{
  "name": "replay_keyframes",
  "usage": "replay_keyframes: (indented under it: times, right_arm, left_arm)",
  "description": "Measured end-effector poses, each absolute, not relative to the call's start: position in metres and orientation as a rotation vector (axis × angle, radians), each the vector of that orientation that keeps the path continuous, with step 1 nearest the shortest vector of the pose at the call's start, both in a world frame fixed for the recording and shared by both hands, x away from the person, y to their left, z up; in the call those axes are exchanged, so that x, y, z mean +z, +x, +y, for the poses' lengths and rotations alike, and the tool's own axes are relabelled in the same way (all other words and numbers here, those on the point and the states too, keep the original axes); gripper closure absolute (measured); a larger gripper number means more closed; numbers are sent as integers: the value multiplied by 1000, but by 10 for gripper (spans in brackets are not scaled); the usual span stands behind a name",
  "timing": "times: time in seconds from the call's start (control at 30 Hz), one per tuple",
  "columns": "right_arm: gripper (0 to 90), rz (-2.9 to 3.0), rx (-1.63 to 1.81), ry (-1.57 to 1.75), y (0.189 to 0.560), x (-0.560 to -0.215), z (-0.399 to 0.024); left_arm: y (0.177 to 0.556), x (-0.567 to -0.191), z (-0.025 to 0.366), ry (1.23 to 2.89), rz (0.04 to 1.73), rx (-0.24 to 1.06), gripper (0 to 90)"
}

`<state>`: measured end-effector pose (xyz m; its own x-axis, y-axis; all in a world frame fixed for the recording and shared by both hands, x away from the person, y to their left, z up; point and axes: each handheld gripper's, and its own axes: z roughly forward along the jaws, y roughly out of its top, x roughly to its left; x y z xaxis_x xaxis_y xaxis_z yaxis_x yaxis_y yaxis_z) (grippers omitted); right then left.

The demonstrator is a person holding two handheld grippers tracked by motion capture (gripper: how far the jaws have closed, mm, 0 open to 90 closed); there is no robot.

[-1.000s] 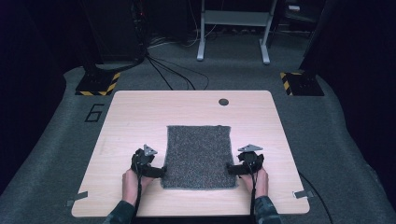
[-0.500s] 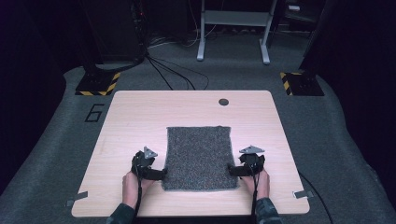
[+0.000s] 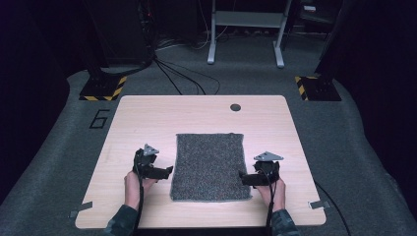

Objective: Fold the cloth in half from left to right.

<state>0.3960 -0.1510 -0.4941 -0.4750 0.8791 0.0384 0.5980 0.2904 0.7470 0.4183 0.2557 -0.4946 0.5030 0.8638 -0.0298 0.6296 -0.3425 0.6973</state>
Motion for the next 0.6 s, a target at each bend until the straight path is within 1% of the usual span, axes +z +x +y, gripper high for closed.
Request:
replay_keyframes:
  times: [0.03,0.07,0.1,0.13,0.17,0.2,0.23,0.37,0.47,0.5,0.53,0.6]
  right_arm:
    - [13,2184,1012,1328,396,-494,-151]
    - [12,2206,1042,1291,392,-487,-140]
    - [12,2206,1042,1291,392,-487,-140]
    - [9,2227,1045,1261,389,-483,-128]
    - [9,2227,1045,1261,389,-483,-128]
    - [11,2260,1063,1230,385,-482,-113]
    - [11,2260,1063,1230,385,-482,-113]
    - [5,2345,1077,1150,378,-486,-75]
    - [0,2372,1074,1118,375,-487,-59]
    - [0,2414,1067,1065,373,-488,-44]
    - [0,2414,1067,1065,373,-488,-44]
    - [0,2456,1082,1021,370,-488,-25]
  left_arm:
    - [421,-494,257,2089,1228,448,33]
    - [429,-494,261,2071,1232,430,23]
    - [429,-494,261,2071,1232,430,20]
    - [432,-493,262,2071,1242,416,14]
    - [436,-494,262,2053,1252,415,14]
    - [441,-493,263,2050,1254,397,11]
    - [441,-493,263,2050,1254,397,8]
    - [451,-492,260,2048,1254,391,6]
    - [460,-493,256,2036,1258,380,7]
    - [467,-492,255,2068,1234,376,13]
    - [467,-492,255,2068,1234,376,18]
    - [476,-492,249,2043,1247,343,18]
